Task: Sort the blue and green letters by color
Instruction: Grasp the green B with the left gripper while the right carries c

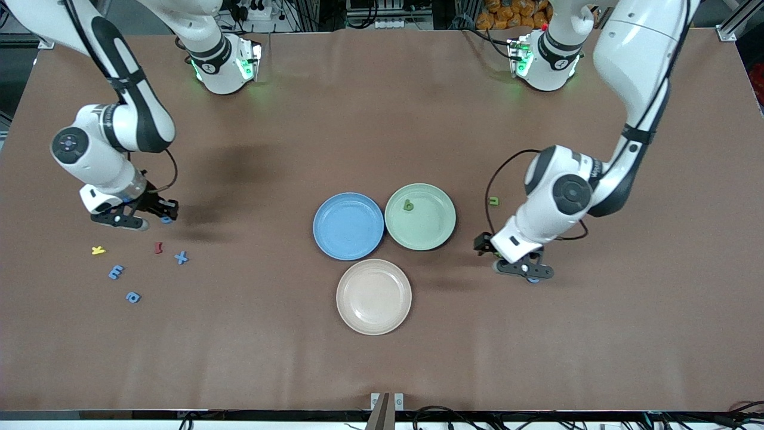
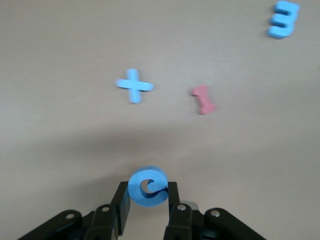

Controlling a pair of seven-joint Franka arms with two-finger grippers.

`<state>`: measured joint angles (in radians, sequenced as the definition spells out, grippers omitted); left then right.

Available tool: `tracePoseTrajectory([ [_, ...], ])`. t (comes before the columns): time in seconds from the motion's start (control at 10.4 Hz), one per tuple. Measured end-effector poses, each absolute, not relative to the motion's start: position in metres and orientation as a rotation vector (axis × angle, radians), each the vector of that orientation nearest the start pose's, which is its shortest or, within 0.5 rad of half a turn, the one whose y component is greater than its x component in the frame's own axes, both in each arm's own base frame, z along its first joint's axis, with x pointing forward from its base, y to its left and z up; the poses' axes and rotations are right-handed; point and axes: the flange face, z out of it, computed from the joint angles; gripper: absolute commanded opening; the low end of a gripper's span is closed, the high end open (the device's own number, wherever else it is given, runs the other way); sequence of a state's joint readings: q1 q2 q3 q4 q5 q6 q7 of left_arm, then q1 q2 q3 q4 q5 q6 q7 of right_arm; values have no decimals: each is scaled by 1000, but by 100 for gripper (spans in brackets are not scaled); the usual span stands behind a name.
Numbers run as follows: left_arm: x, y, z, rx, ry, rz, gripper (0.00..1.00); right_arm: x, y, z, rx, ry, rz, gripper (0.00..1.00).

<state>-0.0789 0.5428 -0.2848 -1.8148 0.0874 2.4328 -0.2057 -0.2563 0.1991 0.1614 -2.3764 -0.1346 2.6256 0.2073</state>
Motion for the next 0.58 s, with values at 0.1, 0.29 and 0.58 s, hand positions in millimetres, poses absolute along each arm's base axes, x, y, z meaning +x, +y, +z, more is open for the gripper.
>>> tracePoseTrajectory([
  [0.1,623,-205,243,-3222,379,-76,91,517,-16,248,-3137,371,-105,7],
  [0.29,614,-209,215,-3168,559,-18,87,530,48,256,-3042,477,-109,8],
  [0.58,603,-225,191,-3087,702,17,86,540,170,272,-2976,561,-37,8],
])
